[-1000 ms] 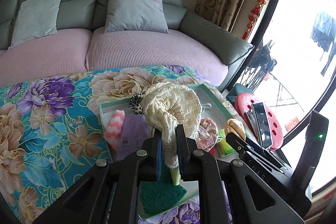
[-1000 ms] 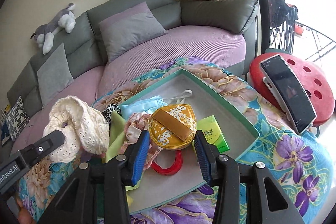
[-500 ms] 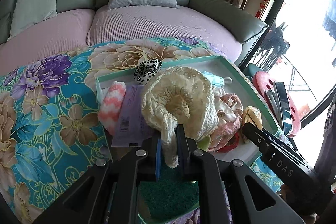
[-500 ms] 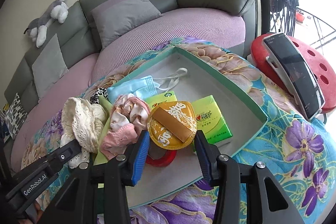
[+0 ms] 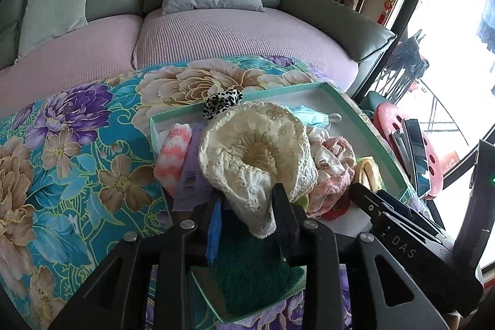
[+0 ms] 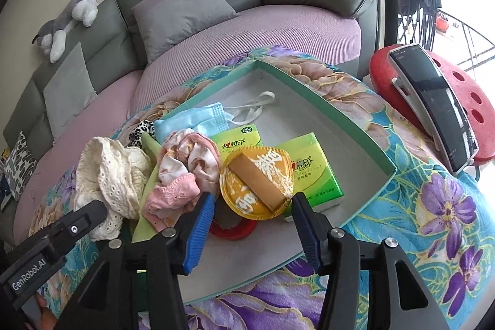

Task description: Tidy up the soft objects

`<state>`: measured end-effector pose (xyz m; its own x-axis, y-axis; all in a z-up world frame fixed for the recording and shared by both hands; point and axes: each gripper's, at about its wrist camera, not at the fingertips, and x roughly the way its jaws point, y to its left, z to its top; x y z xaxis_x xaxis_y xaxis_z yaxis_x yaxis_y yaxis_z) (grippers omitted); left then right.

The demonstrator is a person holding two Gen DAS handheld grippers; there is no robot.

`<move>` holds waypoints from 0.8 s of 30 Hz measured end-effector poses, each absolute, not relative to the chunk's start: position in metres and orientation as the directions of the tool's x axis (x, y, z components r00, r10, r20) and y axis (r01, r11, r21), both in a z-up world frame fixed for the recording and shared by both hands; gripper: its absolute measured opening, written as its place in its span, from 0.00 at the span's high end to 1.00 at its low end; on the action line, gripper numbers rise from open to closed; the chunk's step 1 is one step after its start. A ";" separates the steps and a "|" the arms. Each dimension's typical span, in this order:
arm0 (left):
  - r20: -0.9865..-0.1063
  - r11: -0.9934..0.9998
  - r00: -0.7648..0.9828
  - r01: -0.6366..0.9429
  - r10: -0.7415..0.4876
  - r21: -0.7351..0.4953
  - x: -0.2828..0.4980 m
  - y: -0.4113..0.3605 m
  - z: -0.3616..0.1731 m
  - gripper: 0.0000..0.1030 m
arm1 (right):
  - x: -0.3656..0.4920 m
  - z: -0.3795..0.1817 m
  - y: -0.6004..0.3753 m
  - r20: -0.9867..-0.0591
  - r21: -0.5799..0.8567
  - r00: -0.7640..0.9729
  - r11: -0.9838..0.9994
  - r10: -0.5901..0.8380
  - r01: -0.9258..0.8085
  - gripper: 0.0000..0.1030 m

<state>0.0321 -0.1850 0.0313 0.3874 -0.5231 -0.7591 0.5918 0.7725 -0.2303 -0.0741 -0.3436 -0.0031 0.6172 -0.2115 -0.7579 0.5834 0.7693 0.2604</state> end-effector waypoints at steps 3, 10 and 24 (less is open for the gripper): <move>-0.759 0.776 0.398 0.592 -0.516 -0.217 0.030 -0.181 0.037 0.66 | -0.073 -0.002 -0.342 -0.764 0.242 0.607 0.774 -0.220 0.585 0.39; -0.750 0.805 0.434 0.553 -0.499 -0.215 0.031 -0.163 0.050 0.50 | -0.071 0.002 -0.337 -0.784 0.182 0.572 0.790 -0.242 0.585 0.31; -0.809 0.931 0.512 0.346 -0.291 -0.116 0.058 -0.104 0.031 0.19 | -0.071 0.012 -0.319 -0.813 0.119 0.527 0.815 -0.248 0.567 0.00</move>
<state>0.0577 -0.1041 0.0313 0.5115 -0.2906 -0.8087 0.3460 0.9311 -0.1157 -0.0713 -0.3186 0.0117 0.5265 -0.2475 -0.8133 0.5672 0.8149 0.1192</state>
